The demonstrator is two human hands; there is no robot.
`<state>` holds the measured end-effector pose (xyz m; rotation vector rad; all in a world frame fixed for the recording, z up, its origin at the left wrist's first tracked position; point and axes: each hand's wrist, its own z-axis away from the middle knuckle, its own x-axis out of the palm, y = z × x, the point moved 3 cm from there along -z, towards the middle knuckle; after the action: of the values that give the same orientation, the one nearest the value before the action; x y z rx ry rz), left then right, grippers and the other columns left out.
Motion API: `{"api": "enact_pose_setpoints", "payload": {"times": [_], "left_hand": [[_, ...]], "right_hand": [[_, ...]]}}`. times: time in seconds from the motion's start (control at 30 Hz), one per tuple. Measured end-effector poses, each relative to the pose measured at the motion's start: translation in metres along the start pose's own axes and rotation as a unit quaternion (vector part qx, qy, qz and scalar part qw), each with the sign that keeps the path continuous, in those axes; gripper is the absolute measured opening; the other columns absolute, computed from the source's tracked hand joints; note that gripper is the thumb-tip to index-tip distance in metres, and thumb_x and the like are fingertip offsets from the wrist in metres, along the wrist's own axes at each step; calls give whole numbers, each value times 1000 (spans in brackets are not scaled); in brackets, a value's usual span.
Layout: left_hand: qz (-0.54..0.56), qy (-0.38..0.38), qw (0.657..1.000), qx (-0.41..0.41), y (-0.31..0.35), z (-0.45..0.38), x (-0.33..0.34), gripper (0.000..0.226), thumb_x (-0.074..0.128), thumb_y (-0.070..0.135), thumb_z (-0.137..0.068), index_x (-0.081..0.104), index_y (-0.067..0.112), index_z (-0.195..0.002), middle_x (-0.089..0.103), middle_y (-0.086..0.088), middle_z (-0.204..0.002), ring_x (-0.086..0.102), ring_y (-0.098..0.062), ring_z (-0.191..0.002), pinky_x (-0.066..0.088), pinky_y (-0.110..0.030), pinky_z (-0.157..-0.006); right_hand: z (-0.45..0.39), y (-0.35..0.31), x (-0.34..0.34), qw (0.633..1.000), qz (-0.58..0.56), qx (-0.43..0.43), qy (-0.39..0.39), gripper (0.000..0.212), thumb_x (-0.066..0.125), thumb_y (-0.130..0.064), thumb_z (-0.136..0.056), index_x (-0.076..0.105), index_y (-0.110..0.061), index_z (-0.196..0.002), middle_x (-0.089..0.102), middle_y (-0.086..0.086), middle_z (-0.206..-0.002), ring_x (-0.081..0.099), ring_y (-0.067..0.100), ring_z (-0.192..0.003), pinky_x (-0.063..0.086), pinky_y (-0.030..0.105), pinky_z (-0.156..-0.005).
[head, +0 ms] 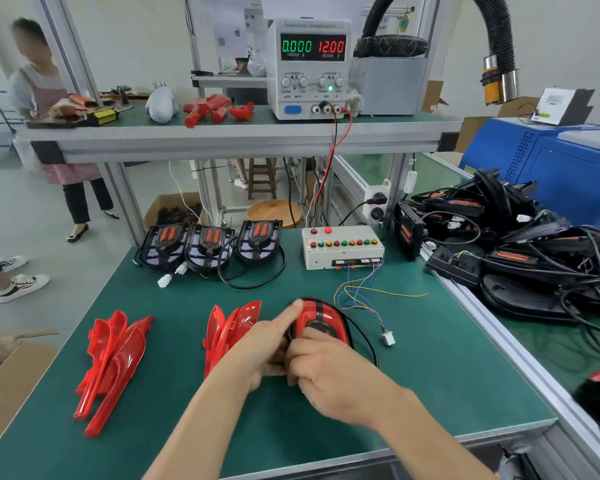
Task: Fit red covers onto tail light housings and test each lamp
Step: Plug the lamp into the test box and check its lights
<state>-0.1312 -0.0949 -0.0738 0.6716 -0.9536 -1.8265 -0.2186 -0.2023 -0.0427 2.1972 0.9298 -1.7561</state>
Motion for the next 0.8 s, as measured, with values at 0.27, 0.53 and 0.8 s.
{"api": "enact_pose_setpoints", "payload": {"times": [0.27,0.53,0.8], "left_hand": [[-52,36,997,34,-5,-9,12,44,52,37,-106,49,1,-131,66,-13,-100,64,-22,-74,52,-28,-51],[-30,76,992,95,-22,-11,11,38,44,40,-109,60,6,-114,73,-16,-109,73,-28,-91,60,-36,-64],[8,60,979,194,-6,32,13,34,44,49,-106,69,27,-114,78,6,-105,74,-14,-101,53,-42,-97]], "right_hand": [[16,-5,1,991,46,-3,124,18,54,-13,-85,71,-18,-81,67,-9,-89,56,22,-99,45,39,-82],[85,29,29,782,-222,477,335,29,65,-29,-96,54,-37,-122,52,-8,-124,51,14,-124,40,36,-109],[89,33,20,726,-412,474,281,69,58,-68,-81,42,-42,-143,52,-13,-141,49,-2,-130,39,36,-114]]}}
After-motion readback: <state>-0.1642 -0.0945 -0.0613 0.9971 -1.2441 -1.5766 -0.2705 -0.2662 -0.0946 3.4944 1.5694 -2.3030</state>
